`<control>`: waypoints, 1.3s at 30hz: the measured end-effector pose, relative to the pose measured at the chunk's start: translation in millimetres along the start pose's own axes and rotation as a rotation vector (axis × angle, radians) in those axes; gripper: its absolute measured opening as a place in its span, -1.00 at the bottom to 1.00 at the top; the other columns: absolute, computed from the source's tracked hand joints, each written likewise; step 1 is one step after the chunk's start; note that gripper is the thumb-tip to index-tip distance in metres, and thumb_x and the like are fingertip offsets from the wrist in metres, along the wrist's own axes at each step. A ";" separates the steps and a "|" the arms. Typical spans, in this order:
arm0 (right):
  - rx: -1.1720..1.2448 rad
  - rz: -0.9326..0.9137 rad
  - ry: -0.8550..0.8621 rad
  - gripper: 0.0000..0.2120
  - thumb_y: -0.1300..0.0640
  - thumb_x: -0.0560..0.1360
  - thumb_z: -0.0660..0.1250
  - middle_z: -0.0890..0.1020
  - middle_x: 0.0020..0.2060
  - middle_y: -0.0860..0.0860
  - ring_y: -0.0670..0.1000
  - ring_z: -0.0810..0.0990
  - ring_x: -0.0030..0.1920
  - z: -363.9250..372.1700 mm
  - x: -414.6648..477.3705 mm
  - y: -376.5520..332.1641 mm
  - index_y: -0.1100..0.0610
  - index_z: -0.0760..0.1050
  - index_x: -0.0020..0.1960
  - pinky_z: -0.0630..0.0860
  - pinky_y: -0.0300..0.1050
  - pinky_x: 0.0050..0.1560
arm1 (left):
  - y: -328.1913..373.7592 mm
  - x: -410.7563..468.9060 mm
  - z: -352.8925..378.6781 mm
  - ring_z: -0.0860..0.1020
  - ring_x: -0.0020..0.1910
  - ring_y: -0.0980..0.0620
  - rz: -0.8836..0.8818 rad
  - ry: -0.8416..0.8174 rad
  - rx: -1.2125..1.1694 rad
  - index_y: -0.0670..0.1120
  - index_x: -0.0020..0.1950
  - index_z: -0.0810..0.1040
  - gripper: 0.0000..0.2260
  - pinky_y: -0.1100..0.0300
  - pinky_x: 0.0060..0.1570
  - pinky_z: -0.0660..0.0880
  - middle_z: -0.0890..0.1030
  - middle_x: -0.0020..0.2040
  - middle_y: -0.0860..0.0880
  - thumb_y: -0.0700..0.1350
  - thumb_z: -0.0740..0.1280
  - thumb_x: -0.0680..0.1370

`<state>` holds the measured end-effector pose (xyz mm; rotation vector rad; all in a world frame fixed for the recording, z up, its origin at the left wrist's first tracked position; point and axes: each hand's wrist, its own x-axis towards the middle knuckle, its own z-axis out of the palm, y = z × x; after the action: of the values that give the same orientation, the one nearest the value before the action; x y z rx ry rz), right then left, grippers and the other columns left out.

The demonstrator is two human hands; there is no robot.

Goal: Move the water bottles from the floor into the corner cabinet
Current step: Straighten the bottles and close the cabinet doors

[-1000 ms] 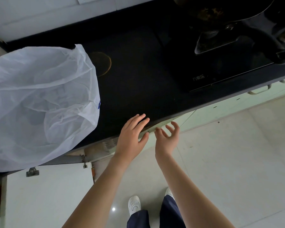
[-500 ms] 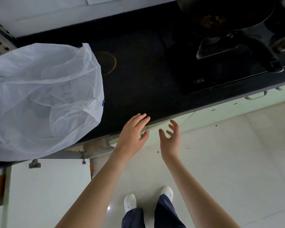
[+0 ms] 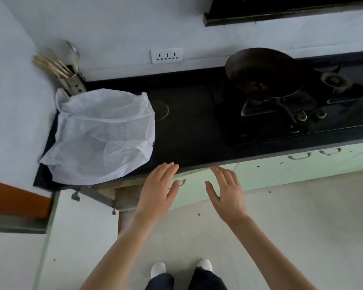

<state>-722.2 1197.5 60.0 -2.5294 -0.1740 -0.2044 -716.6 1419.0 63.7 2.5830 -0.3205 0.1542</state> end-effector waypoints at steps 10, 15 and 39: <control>0.027 -0.303 -0.288 -0.51 -0.14 0.57 0.09 0.55 0.27 -0.02 0.03 0.46 0.31 71.0 -43.6 -80.9 0.10 0.46 0.36 0.46 -0.01 0.31 | -44.5 -152.1 -31.8 0.39 0.39 0.08 -0.431 0.135 0.083 0.03 0.44 0.39 -0.63 0.14 0.36 0.40 0.45 0.40 0.09 0.06 0.16 0.65; 0.050 -0.421 -0.375 -0.54 -0.13 0.56 0.12 0.58 0.20 0.00 0.06 0.53 0.21 121.2 -27.6 -145.2 0.10 0.49 0.32 0.45 -0.05 0.25 | -92.4 -189.8 -69.0 0.46 0.34 0.03 -0.567 0.227 0.101 -0.02 0.40 0.46 -0.65 0.08 0.33 0.43 0.53 0.34 0.04 -0.01 0.27 0.61; -0.101 -0.551 -0.420 -0.50 -0.04 0.52 0.29 0.52 0.33 0.06 0.11 0.43 0.37 236.4 85.6 -78.8 0.17 0.47 0.39 0.32 0.14 0.42 | -242.1 -232.2 -20.7 0.36 0.35 -0.25 -1.249 0.201 0.167 -0.14 0.50 0.28 -0.44 -0.17 0.35 0.34 0.41 0.42 -0.20 -0.02 0.36 0.55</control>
<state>-626.2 1403.3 -73.5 -2.5374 -1.0495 0.1138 -879.6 1677.0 -77.3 2.4044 1.3862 -0.0253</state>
